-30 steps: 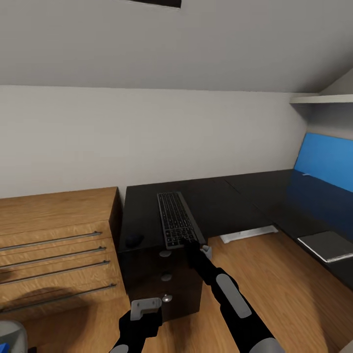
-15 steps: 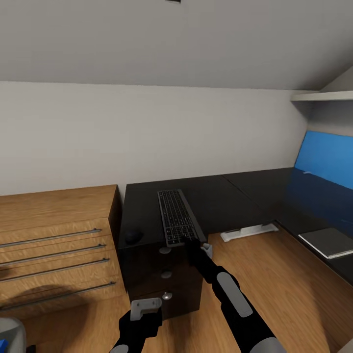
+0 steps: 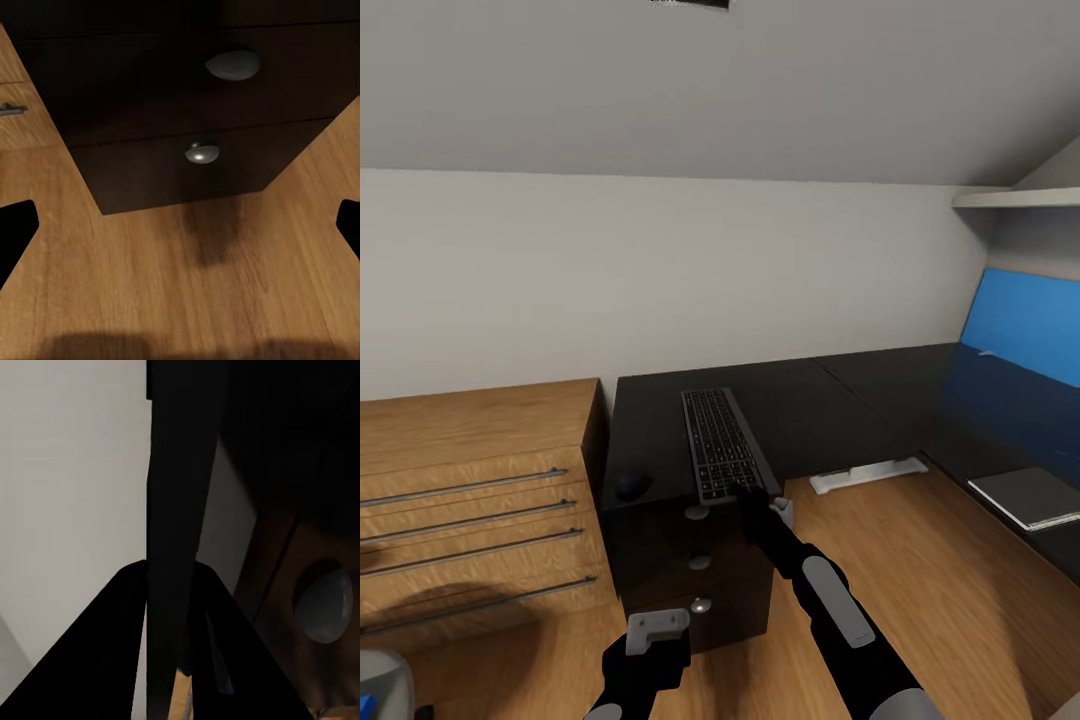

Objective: In the bedroom, organize the workspace by keeping the computer under the desk, ensuring the monitor is on the desk, placing the keyboard on the desk next to the monitor, placing the mouse on the desk next to the keyboard, moving the folder from the swivel chair onto the desk next to the mouse, stacking the notebook on top of the folder with the pen on top of the notebook, and positioning the swivel chair next to the desk.

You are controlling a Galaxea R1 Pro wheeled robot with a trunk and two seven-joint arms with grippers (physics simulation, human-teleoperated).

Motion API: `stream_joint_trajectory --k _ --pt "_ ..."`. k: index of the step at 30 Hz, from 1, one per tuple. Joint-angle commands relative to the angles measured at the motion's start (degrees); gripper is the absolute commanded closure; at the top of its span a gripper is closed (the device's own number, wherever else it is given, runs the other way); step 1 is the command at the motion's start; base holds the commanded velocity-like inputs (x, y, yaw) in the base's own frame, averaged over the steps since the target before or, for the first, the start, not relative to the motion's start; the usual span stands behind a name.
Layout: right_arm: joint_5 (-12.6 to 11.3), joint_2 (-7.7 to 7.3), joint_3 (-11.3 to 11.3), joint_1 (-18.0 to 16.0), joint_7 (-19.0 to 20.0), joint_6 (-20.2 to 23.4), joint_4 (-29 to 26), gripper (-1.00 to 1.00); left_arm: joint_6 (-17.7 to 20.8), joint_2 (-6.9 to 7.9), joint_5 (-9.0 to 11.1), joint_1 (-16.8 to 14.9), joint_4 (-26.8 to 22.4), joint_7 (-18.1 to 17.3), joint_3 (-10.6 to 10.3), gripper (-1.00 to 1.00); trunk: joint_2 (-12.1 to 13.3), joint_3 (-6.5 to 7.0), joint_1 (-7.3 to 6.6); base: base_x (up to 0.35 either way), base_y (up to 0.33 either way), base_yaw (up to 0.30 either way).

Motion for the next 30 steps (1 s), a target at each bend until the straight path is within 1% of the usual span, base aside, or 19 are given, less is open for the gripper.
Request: stream_joint_trajectory --k 1,2,9,10,24,30 --pt "0.22 -0.01 -0.14 -0.02 0.09 0.12 1.79 1.0 0.12 0.01 0.43 -0.01 -0.09 0.4 -0.05 -1.0 0.4 0.14 -0.23 0.0 0.0 0.0" --pt "0.24 -0.01 -0.14 -0.02 0.09 0.12 1.79 1.0 0.12 0.0 0.43 -0.01 -0.09 0.4 -0.03 -1.0 0.8 0.32 -0.45 0.0 0.0 0.0" --pt "0.28 -0.06 -0.13 -0.02 0.09 0.12 1.79 1.0 0.12 0.03 0.42 -0.01 -0.09 0.4 0.0 -1.0 0.8 0.32 -0.45 0.0 0.0 0.0" --pt "0.28 -0.07 -0.14 -0.02 0.09 0.12 1.79 -1.0 0.12 0.03 0.42 -0.01 -0.09 0.4 0.0 -1.0 0.8 0.32 -0.45 0.0 0.0 0.0" --pt "0.37 -0.07 -0.05 -0.02 0.09 0.12 1.79 -1.0 0.12 0.11 0.38 -0.01 -0.04 0.4 -0.09 -1.0 0.8 0.32 -0.45 -0.005 0.0 0.0" --pt "0.41 -0.07 -0.06 -0.02 0.09 0.12 1.79 -1.0 0.12 0.11 0.42 -0.01 -0.03 0.4 -0.09 -1.0 0.8 0.32 -0.45 -0.231 -0.003 0.0"
